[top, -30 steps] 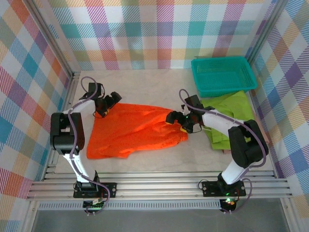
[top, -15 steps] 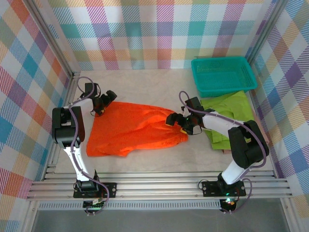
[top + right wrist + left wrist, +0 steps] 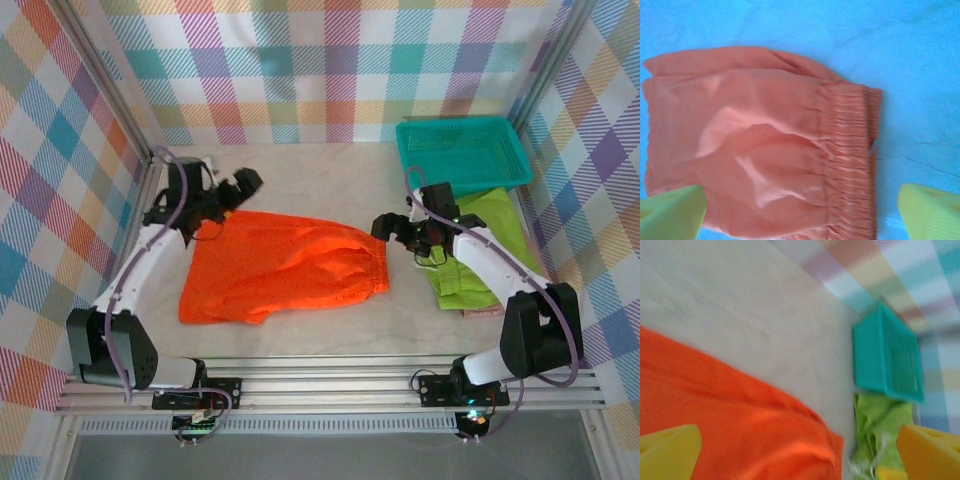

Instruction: Fold and stack the shorts

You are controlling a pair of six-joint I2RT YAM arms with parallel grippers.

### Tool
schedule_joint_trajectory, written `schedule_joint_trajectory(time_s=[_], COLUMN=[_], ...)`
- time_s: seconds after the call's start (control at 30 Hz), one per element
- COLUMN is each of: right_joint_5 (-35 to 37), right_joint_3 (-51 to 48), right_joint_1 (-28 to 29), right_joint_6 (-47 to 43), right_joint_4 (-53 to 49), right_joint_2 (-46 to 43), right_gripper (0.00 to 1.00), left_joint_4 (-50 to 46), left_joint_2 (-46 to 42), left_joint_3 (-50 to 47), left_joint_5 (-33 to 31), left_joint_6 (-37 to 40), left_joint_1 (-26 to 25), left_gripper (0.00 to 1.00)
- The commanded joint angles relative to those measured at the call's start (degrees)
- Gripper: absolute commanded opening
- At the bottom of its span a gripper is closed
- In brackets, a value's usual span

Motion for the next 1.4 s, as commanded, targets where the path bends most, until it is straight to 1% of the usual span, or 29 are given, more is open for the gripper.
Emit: schedule_joint_trajectory(time_s=[0.0,0.1,0.17,0.27,0.33,0.4,0.5,0.63,0.77,0.83,1.0,1.07,1.1,1.13,1.23,1.37], right_joint_5=[-4.27,-4.36,-4.28,-4.25,-4.28,-4.23,-5.02,-5.56,-5.77,-5.77,-4.24,-4.48,-5.14,-5.83,-7.66,-10.63], right_joint_3=[-0.80,-0.88,-1.13,-1.31,-1.42,-1.37,-1.33,-1.24,-1.42,-1.75,-2.10,-2.42,-2.75,-3.12,-4.29,-5.00], right_joint_1=[-0.69,-0.83,-0.90,-0.97,-0.99,-1.00,-1.01,-1.05,-1.01,-1.01,-1.18,-1.76,-2.33,-2.92,-4.81,-5.58], right_joint_6=[-3.05,-3.64,-3.60,-3.45,-3.39,-3.35,-3.25,-3.16,-3.13,-3.07,-2.41,-1.65,-1.06,-0.35,1.48,3.13], right_joint_4=[-3.80,-3.98,-3.54,-2.96,-2.66,-2.46,-2.02,-1.50,-1.34,-1.20,-1.03,-0.67,-0.23,0.15,1.57,2.89], right_joint_2=[3.17,5.51,6.56,7.99,8.64,9.16,10.20,11.86,12.95,13.23,12.76,12.16,11.73,11.21,9.35,8.31], right_gripper=[0.96,0.93,0.92,0.90,0.88,0.87,0.85,0.82,0.81,0.80,0.76,0.75,0.74,0.73,0.69,0.67], left_joint_4=[-1.18,4.91,7.26,9.12,9.48,9.81,11.24,13.35,17.49,18.79,15.87,14.67,14.13,13.61,12.87,16.73], left_joint_2=[0.83,1.52,3.29,7.11,10.50,13.97,19.12,25.81,29.78,30.48,28.76,28.29,28.53,29.12,31.40,36.02], left_joint_3=[-8.42,-12.94,-13.32,-11.10,-8.15,-5.58,-2.67,-0.42,0.20,1.24,5.78,7.15,7.99,8.75,10.26,11.11], left_joint_5=[2.23,1.05,0.82,0.20,-0.52,-0.68,-0.57,-1.54,-0.46,0.34,-0.47,-0.70,-0.45,-0.23,-0.44,1.56], left_joint_6=[-5.96,-10.28,-11.88,-13.39,-13.55,-13.72,-14.99,-16.25,-18.82,-19.23,-17.78,-17.73,-17.84,-18.00,-18.50,-21.17], left_joint_1=[-5.91,-11.78,-15.07,-20.39,-23.90,-26.27,-28.48,-30.50,-31.84,-32.47,-33.49,-33.83,-33.95,-34.18,-34.82,-35.28], left_gripper=[0.99,0.94,0.89,0.75,0.61,0.54,0.41,0.39,0.36,0.35,0.31,0.27,0.24,0.19,0.11,0.05])
